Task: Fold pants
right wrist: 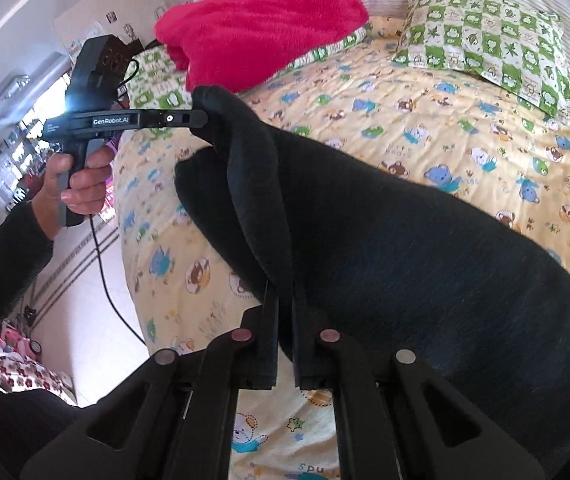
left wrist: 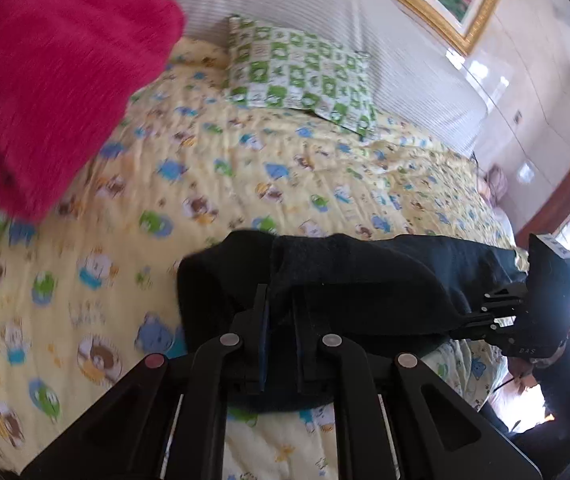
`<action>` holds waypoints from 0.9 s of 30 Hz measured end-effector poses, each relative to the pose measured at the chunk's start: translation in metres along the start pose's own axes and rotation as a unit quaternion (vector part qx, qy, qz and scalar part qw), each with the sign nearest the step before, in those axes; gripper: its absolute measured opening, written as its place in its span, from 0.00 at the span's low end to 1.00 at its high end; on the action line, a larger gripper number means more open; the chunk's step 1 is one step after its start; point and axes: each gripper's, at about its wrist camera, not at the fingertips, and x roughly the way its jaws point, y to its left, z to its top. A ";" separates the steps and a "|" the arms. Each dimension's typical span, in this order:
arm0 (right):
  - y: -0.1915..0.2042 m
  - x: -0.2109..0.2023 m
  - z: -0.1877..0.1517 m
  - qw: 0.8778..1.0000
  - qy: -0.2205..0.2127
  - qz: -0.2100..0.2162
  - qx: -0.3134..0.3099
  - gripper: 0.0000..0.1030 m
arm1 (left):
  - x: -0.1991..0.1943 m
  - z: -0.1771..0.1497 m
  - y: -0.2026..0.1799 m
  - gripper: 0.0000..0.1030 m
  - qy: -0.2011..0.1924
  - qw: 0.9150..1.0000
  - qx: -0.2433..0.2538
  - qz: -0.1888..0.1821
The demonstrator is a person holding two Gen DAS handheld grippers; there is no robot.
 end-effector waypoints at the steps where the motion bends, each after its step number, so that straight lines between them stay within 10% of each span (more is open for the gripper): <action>1: 0.001 0.001 -0.001 1.000 0.000 -0.001 -0.001 0.06 | 0.000 -0.003 0.002 0.10 0.000 1.000 -0.005 0.001; 14: 0.007 -0.006 -0.004 1.000 -0.014 0.023 0.008 0.22 | -0.034 -0.037 0.029 0.11 -0.028 0.994 -0.104 0.021; 27: -0.010 -0.032 0.012 0.997 -0.059 0.017 0.046 0.40 | -0.052 -0.037 0.002 0.45 -0.053 0.989 -0.136 0.012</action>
